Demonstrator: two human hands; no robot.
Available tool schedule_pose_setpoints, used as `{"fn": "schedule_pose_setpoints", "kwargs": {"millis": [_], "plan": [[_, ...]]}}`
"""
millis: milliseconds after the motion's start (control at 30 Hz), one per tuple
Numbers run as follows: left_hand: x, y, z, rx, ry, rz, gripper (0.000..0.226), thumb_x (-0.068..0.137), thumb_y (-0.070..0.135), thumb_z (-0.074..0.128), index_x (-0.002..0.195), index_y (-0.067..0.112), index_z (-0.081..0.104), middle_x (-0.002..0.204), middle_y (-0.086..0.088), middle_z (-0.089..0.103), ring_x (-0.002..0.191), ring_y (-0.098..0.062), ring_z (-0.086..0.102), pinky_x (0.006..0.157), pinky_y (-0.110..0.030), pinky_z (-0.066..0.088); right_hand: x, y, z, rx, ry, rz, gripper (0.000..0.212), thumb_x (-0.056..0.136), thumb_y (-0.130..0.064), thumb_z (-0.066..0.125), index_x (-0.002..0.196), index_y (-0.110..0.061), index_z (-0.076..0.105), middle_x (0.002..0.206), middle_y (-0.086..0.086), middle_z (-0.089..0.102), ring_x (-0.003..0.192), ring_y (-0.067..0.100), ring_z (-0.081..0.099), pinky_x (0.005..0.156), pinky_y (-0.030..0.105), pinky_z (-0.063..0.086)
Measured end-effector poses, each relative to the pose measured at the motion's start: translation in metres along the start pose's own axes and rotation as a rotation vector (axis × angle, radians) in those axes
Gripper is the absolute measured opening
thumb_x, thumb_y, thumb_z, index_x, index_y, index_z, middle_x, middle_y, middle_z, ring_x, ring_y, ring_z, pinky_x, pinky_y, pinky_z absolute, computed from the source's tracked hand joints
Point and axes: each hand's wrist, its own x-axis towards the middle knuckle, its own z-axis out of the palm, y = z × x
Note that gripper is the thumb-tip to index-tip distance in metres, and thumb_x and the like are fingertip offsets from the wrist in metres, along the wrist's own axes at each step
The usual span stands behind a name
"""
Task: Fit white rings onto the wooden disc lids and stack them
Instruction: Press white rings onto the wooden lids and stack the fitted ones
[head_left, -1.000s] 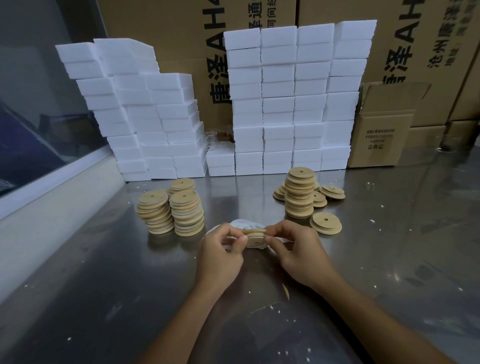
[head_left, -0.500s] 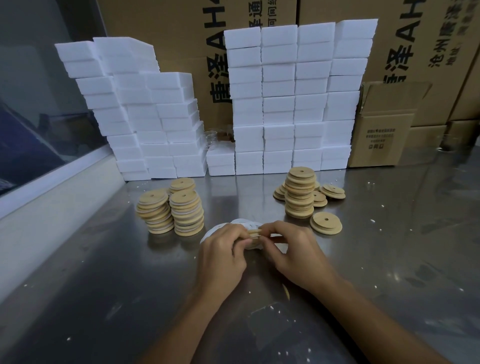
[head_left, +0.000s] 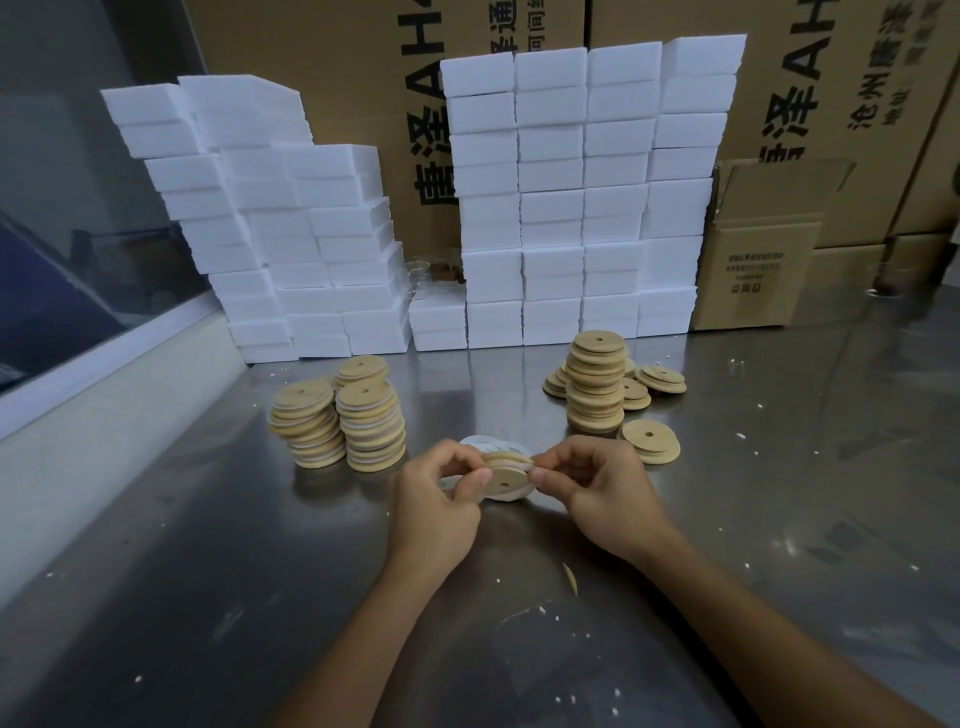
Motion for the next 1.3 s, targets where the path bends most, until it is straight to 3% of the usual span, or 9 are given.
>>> {"fn": "schedule_pose_setpoints", "kwargs": {"millis": [100,200,433,500,600,800,967,1167,1300], "plan": [[0.001,0.0,0.0,-0.006,-0.004,-0.014,0.028,0.075,0.008,0.073,0.074,0.034,0.065,0.079,0.017,0.07,0.08,-0.005,0.069,0.075,-0.028,0.056,0.001,0.0,-0.002,-0.015,-0.018,0.015,0.007,0.082,-0.003,0.078,0.081,-0.01,0.076,0.084,0.004,0.078,0.081,0.021,0.074,0.084,0.045,0.06],[0.002,0.0,-0.001,-0.034,-0.004,-0.056,0.037,0.077,-0.001,0.074,0.073,0.035,0.066,0.078,0.015,0.071,0.079,-0.004,0.069,0.073,-0.019,0.054,0.001,0.0,-0.002,-0.039,-0.031,-0.013,0.005,0.084,-0.008,0.078,0.085,-0.012,0.076,0.088,-0.002,0.077,0.08,0.012,0.073,0.081,0.031,0.06],[0.002,-0.003,0.001,-0.242,-0.046,-0.262,0.033,0.082,-0.009,0.067,0.065,0.019,0.064,0.076,-0.013,0.071,0.077,-0.026,0.073,0.07,-0.043,0.062,-0.001,0.001,0.0,-0.015,0.002,-0.039,0.006,0.085,-0.012,0.077,0.084,-0.016,0.074,0.082,-0.005,0.077,0.077,0.007,0.073,0.072,0.018,0.054],[0.001,-0.002,0.001,-0.19,-0.061,-0.218,0.033,0.082,-0.009,0.066,0.069,0.021,0.063,0.075,-0.003,0.072,0.076,-0.019,0.072,0.073,-0.042,0.061,-0.002,0.002,0.0,-0.084,0.035,-0.074,0.012,0.085,-0.013,0.077,0.083,-0.024,0.073,0.083,-0.01,0.076,0.08,0.003,0.071,0.073,0.017,0.055],[-0.002,0.003,0.002,0.004,-0.046,0.0,0.032,0.08,-0.003,0.067,0.077,0.028,0.065,0.08,0.014,0.069,0.081,-0.004,0.067,0.077,-0.019,0.052,-0.006,-0.001,0.002,-0.252,0.083,-0.232,0.007,0.087,-0.013,0.074,0.091,-0.018,0.074,0.092,-0.012,0.075,0.088,0.0,0.069,0.081,0.018,0.056],[-0.007,0.009,0.006,0.096,-0.035,0.176,0.021,0.081,0.004,0.072,0.079,0.024,0.068,0.079,0.016,0.068,0.083,-0.001,0.063,0.074,-0.007,0.043,-0.009,-0.006,0.006,-0.43,0.035,-0.396,0.012,0.091,-0.009,0.068,0.102,-0.012,0.071,0.107,-0.002,0.073,0.097,0.013,0.068,0.082,0.037,0.056],[-0.006,0.008,0.006,0.12,-0.008,0.132,0.025,0.079,0.006,0.075,0.074,0.029,0.065,0.079,0.019,0.067,0.081,-0.001,0.063,0.071,-0.008,0.044,-0.007,-0.004,0.011,-0.392,0.074,-0.31,0.005,0.089,-0.008,0.07,0.092,-0.011,0.07,0.09,-0.002,0.073,0.083,0.013,0.067,0.075,0.04,0.056],[-0.005,0.009,0.005,0.121,-0.005,0.143,0.033,0.079,0.004,0.074,0.071,0.034,0.06,0.078,0.019,0.066,0.08,-0.002,0.063,0.069,-0.008,0.043,-0.001,-0.001,0.008,-0.31,0.119,-0.155,0.012,0.085,-0.008,0.075,0.086,-0.019,0.077,0.08,-0.01,0.073,0.077,0.0,0.066,0.069,0.014,0.052],[-0.004,0.006,0.004,0.076,-0.002,0.114,0.031,0.077,0.002,0.074,0.074,0.03,0.062,0.078,0.017,0.067,0.081,-0.005,0.065,0.071,-0.014,0.049,0.0,-0.001,0.007,-0.246,0.084,-0.104,0.01,0.085,-0.009,0.076,0.087,-0.019,0.077,0.083,-0.014,0.073,0.079,-0.004,0.067,0.07,0.011,0.052]]}}
